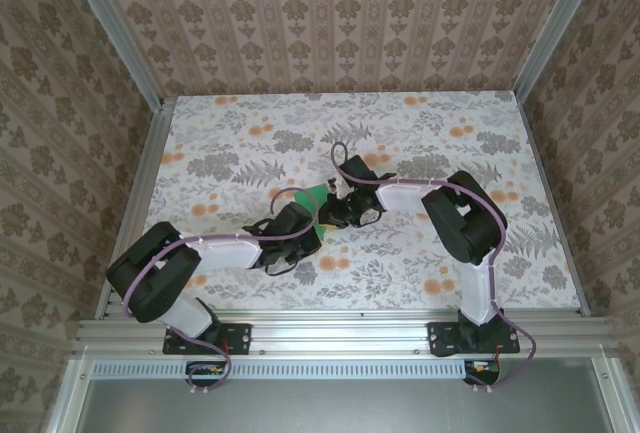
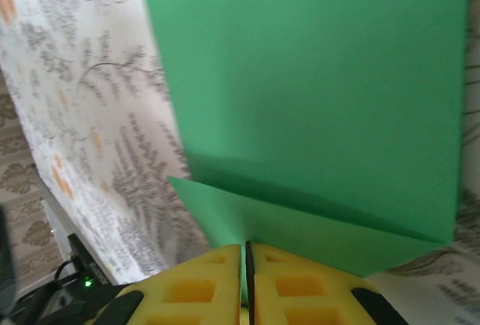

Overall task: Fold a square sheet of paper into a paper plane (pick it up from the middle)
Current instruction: Third fold the triangle at the center of the table.

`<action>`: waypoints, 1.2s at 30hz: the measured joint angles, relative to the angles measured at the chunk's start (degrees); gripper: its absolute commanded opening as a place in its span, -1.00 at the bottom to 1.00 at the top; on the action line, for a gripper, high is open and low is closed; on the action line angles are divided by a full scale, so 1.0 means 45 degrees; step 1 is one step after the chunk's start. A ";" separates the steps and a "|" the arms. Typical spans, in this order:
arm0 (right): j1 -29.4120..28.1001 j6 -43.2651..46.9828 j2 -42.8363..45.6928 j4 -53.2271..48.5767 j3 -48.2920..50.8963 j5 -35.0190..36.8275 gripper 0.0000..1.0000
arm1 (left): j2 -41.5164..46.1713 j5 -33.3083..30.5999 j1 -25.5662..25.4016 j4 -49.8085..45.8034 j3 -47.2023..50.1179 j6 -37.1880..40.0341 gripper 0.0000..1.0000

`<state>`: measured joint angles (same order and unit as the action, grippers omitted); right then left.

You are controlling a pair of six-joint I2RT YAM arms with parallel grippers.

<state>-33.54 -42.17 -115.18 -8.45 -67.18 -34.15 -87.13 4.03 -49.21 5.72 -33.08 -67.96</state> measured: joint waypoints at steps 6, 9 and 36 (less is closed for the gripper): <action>0.0146 0.0019 -0.0262 -0.0627 -0.0355 0.0267 -0.79 | 0.0097 0.0010 0.0000 -0.0117 0.0019 0.0000 -1.00; 0.0146 0.0058 -0.0282 -0.0976 -0.0515 0.0398 -0.79 | 0.0209 0.0073 0.0000 -0.0063 0.0165 0.0000 -1.00; 0.0563 -0.0092 -0.0306 -0.1413 -0.0811 0.0894 -0.79 | 0.2807 0.0544 0.0121 -0.3730 0.0763 0.0355 -1.00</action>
<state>-31.00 -42.59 -116.55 -14.81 -70.83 -30.13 -74.50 6.48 -48.66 -11.07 -29.65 -66.37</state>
